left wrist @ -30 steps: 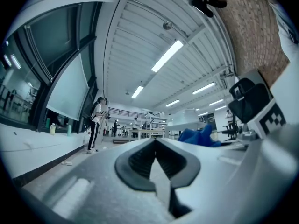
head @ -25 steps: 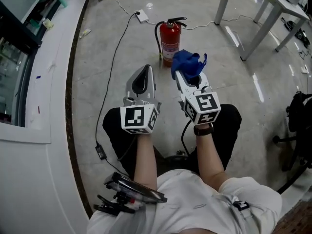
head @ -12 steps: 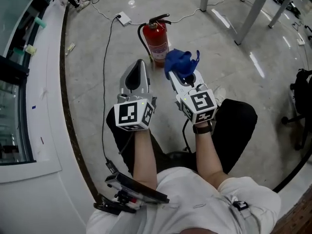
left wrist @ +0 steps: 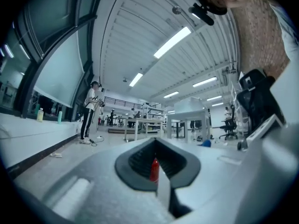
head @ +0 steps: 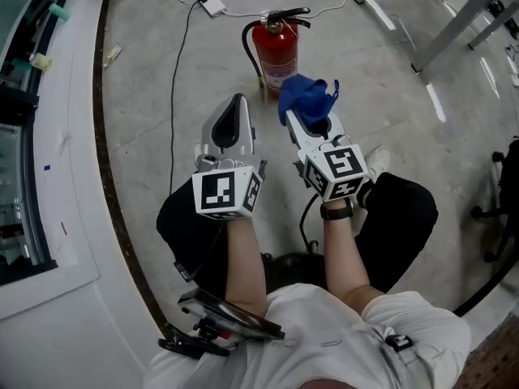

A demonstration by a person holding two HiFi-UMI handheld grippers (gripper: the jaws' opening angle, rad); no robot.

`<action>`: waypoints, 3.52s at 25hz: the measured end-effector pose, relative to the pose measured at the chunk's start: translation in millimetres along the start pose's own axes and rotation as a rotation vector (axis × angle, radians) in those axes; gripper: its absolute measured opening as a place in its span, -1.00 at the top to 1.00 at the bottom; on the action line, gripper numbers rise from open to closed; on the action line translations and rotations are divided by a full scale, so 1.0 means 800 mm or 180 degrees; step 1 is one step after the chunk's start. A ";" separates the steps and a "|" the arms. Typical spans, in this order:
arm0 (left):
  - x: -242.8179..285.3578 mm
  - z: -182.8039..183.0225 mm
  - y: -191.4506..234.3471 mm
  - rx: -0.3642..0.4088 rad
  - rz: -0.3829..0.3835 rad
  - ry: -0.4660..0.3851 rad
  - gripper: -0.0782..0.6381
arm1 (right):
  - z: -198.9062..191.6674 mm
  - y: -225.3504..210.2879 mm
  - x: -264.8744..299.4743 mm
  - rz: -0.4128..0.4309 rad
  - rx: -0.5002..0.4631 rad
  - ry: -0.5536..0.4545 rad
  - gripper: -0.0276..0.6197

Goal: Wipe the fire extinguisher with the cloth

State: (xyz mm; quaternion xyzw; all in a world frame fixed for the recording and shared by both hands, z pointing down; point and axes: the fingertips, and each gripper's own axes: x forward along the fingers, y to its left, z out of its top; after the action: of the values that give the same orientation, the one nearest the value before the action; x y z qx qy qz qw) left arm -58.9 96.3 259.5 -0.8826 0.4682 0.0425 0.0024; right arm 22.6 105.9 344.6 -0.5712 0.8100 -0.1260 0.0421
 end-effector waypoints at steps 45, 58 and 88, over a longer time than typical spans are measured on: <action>0.234 -0.116 0.220 -0.0082 -0.0387 0.0219 0.78 | -0.432 -0.132 0.325 -0.0870 -0.1783 0.2682 0.60; 0.217 -0.127 0.229 -0.0067 -0.0273 0.0341 0.78 | -0.500 -0.135 0.334 -0.0525 -0.3166 0.2611 0.60; 0.190 -0.047 0.167 -0.0120 -0.0442 -0.0083 0.78 | -0.045 -0.097 0.251 -0.0154 -0.1051 0.0774 0.57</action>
State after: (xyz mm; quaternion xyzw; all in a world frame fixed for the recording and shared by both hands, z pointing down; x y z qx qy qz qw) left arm -81.6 -106.0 289.7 -0.9122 0.4049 0.0625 -0.0052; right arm 16.5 -101.1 413.9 -0.5702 0.8048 -0.0605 -0.1533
